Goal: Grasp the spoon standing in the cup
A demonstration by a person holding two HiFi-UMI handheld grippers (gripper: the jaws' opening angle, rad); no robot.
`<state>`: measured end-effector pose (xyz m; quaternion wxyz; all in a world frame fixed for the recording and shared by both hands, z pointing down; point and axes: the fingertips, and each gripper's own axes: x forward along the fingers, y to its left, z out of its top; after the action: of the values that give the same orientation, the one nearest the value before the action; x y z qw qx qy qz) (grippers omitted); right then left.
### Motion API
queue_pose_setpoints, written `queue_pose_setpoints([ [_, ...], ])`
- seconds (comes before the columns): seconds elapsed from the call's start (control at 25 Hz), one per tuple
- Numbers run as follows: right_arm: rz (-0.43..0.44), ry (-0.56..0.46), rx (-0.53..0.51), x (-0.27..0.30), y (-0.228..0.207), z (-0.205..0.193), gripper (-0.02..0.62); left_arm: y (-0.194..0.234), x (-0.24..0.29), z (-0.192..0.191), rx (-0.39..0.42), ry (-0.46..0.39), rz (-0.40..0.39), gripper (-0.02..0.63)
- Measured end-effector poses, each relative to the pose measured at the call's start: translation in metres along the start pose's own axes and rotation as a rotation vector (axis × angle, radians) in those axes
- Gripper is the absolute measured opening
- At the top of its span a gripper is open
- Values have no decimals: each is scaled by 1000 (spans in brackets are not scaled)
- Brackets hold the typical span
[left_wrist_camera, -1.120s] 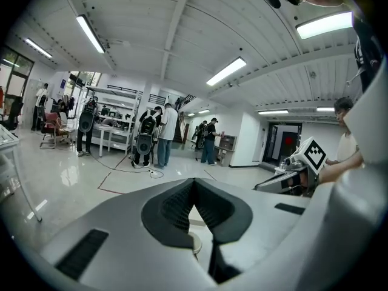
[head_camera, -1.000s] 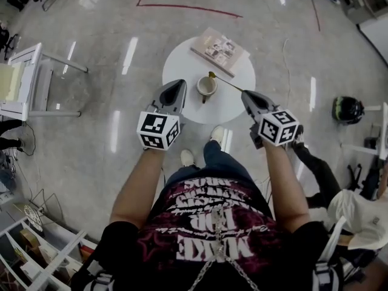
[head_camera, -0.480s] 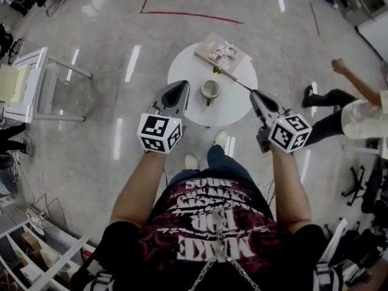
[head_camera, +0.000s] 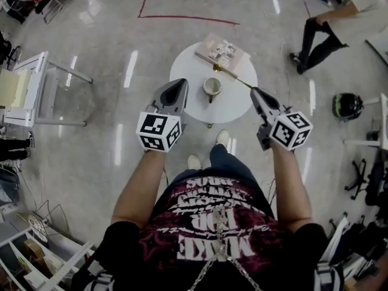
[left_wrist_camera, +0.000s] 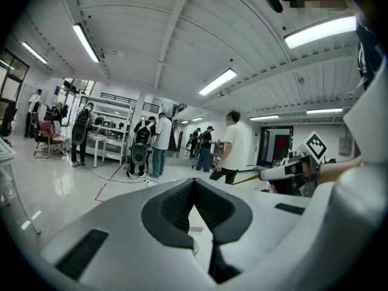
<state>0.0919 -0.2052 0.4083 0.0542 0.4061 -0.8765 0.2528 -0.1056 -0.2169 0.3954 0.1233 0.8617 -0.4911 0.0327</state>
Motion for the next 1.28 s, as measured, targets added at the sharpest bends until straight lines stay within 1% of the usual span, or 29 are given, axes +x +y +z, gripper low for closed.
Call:
queue_pose_setpoints([
  [0.28, -5, -4, -12, -5, 5, 2, 35, -1, -3, -2, -1, 7, -12, 25],
  [0.44, 8, 6, -22, -6, -7, 10, 35, -4, 10, -3, -4, 13, -5, 25],
  [0.56, 29, 18, -39, -6, -18, 20, 35, -8, 23, -5, -16, 18, 11, 25],
  [0.64, 46, 20, -46, -5, -25, 28, 35, -12, 34, -3, -10, 13, 22, 25],
  [0.88, 108, 23, -65, 4, -49, 48, 35, -16, 62, 4, -15, 8, 65, 25],
  [1.04, 155, 30, -56, 14, -66, 48, 35, -14, 70, 0, -16, 14, 120, 25],
  [1.16, 188, 36, -53, 18, -68, 50, 35, -12, 71, 2, -24, 9, 160, 25],
  [1.28, 210, 45, -56, 23, -65, 49, 35, -11, 65, -1, -26, 14, 182, 25],
])
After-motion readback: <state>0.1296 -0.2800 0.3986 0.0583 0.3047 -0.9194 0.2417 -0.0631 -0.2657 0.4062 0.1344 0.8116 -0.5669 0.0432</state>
